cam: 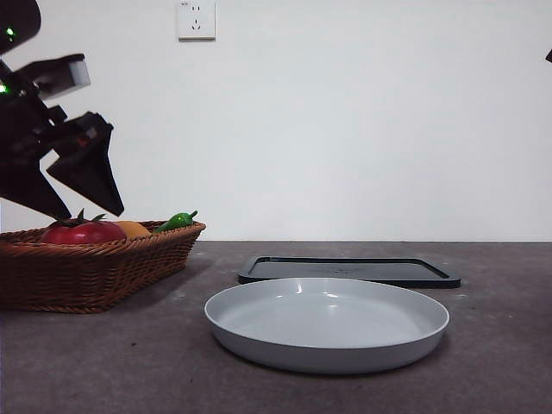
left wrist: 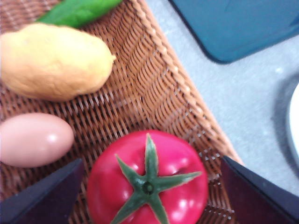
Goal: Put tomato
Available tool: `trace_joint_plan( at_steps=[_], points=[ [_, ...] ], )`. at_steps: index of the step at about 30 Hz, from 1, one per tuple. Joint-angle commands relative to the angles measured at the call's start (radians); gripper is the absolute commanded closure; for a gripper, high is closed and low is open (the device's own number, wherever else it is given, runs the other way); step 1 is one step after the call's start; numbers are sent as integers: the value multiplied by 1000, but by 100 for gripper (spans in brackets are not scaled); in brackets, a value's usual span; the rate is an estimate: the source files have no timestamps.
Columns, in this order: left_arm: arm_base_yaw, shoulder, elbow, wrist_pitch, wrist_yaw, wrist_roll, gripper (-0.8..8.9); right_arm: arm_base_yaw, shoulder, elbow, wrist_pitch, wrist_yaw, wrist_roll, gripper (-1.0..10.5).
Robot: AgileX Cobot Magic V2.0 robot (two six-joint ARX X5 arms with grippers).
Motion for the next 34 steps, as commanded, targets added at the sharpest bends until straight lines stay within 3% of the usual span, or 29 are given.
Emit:
trace_joint_plan(
  at_steps=[1,15,24,34],
  points=[
    [-3,34,17,15,-6,24,344,5,6,20,10,-2,-10,516],
    [-3,93,17,15,-7,42,351,5,6,20,9,-2,-8,516],
    [-3,93,18,13,-33,35,505,5,6,20,9,-2,-8,516],
    [-10,16,75,-5,-27,-5,507,5,6,20,9,-2,-8,516]
  ],
)
